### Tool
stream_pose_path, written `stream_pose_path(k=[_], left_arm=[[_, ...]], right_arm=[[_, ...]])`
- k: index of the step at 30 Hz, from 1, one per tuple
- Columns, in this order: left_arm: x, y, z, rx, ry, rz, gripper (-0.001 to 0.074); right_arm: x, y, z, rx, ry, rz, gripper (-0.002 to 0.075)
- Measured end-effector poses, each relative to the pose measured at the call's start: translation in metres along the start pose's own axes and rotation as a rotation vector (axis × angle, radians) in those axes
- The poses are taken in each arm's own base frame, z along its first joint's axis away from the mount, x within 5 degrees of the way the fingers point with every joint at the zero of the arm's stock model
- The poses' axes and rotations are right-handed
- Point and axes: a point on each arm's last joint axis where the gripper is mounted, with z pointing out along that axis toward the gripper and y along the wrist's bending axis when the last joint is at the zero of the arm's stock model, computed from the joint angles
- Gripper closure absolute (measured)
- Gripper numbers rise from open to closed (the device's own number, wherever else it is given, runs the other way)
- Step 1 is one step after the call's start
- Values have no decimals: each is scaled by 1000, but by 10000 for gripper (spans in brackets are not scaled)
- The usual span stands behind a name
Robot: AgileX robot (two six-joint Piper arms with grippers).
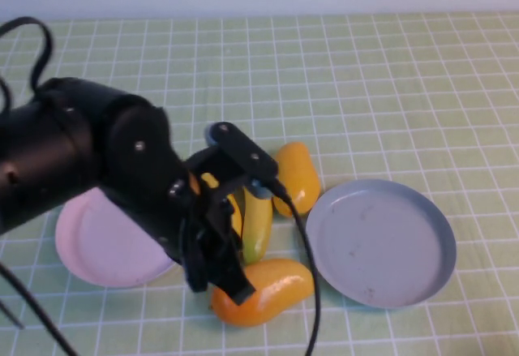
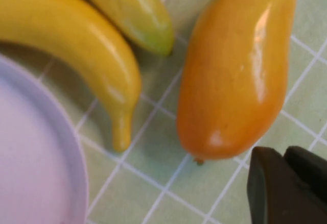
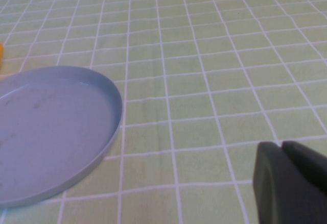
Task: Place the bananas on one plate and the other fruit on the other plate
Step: Put one type of fruit in the left plate
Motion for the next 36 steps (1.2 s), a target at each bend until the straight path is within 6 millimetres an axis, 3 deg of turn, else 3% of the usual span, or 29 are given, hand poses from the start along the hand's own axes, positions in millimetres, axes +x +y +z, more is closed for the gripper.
stream_pose_path(k=[3,8,10,12,23,36], left_arm=[[-18,-8,15,32,60,59,605],[-39,-9,31,60,105,142,208],[-43,-7,36,55,92,175,118],[-45,-6,41,51,85,210,74],[-47,-2,66,67,115,352,67],[-44,2,105,100,195,357,67]], right_arm=[[0,0,0,0,0,0,741],[0,0,0,0,0,0,741],[0,0,0,0,0,0,741],[0,0,0,0,0,0,741],[0,0,0,0,0,0,741],[0,0,0,0,0,0,741]])
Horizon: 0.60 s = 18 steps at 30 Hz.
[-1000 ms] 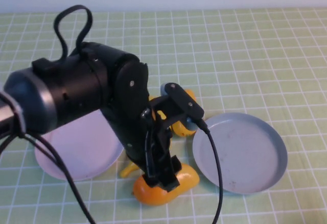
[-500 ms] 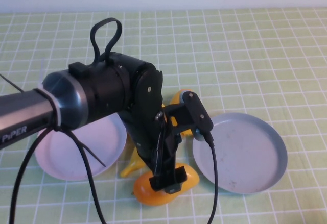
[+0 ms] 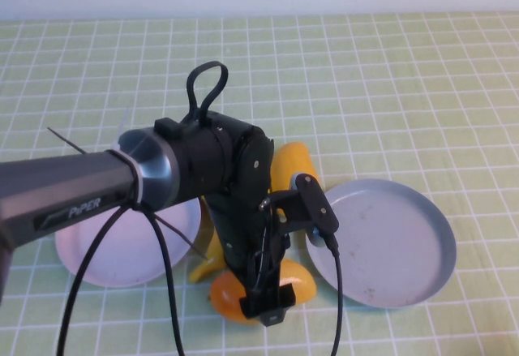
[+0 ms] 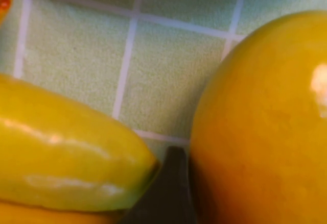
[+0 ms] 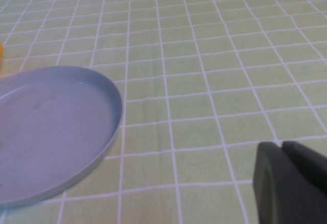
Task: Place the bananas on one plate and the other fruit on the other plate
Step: Put one type of fruit in the left plate
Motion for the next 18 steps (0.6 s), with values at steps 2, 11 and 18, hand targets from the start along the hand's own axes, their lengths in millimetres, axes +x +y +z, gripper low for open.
stream_pose_path(k=[2,11,18], left_arm=[[0,1,4,5,7,-1,67],[-1,1,5,4,6,-2,175],[-2,-2,-5,63,54,-25,175]], right_arm=[[0,0,0,0,0,0,741],[0,0,0,0,0,0,741],[0,0,0,0,0,0,741]])
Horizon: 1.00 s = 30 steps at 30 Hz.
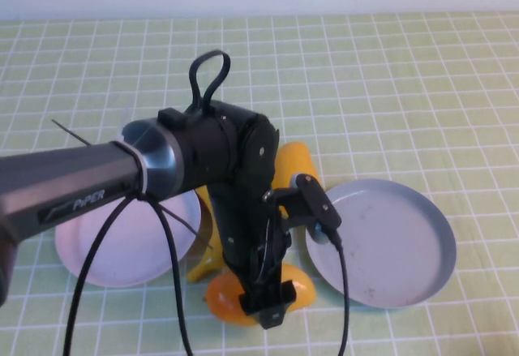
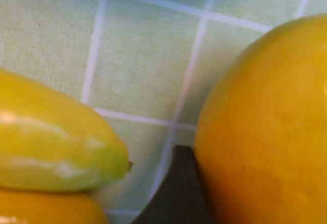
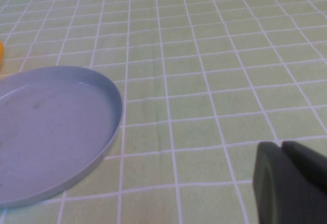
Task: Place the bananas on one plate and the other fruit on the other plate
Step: Put one type of fruit in the left plate
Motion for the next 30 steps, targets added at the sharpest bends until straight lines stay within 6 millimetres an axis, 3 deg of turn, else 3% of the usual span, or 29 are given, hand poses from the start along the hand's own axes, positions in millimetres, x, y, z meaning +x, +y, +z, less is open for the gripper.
stream_pose_path(k=[5,7,10,12,17,21,24,30], left_arm=[[-10,2,-43,-46,-41,-108,175],[-7,13,-62,-114,-58,-189,175],[12,44,-82,-183,-85,-338,175],[39,72,-88,-195,-90,-462,175],[101,122,-96,-187,-110,-721,175],[136,143,-96,-180,-111,-845,175],[145,151,-90,-167,-100,-877,175],[143,157,-73,-123,-76,-895,175]], right_arm=[[0,0,0,0,0,0,741],[0,0,0,0,0,0,741],[0,0,0,0,0,0,741],[0,0,0,0,0,0,741],[0,0,0,0,0,0,741],[0,0,0,0,0,0,741],[0,0,0,0,0,0,741],[0,0,0,0,0,0,741]])
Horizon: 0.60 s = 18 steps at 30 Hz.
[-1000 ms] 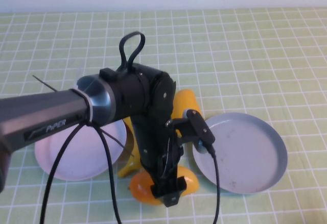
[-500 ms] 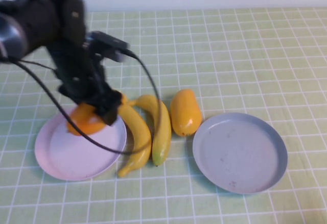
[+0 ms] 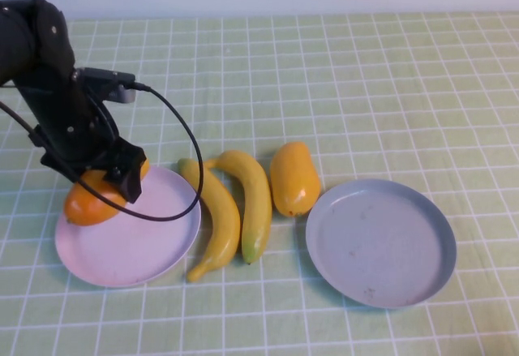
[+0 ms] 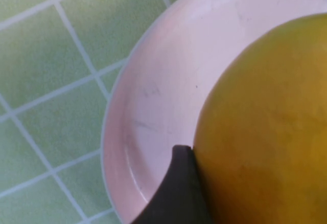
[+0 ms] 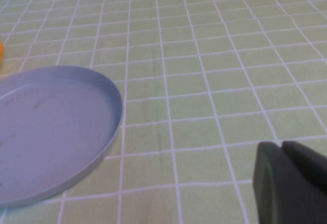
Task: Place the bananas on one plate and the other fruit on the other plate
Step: Put one type of fruit in the left plate
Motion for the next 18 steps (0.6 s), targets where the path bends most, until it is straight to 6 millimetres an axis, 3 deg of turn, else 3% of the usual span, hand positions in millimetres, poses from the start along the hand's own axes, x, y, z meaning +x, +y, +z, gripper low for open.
stream_pose_path(k=[11,15,18], left_arm=[[-5,-3,18,71,25,-31,175],[-5,-5,18,89,19,-9,87],[-5,-5,18,89,17,18,67]], right_arm=[[0,0,0,0,0,0,741],[0,0,0,0,0,0,741],[0,0,0,0,0,0,741]])
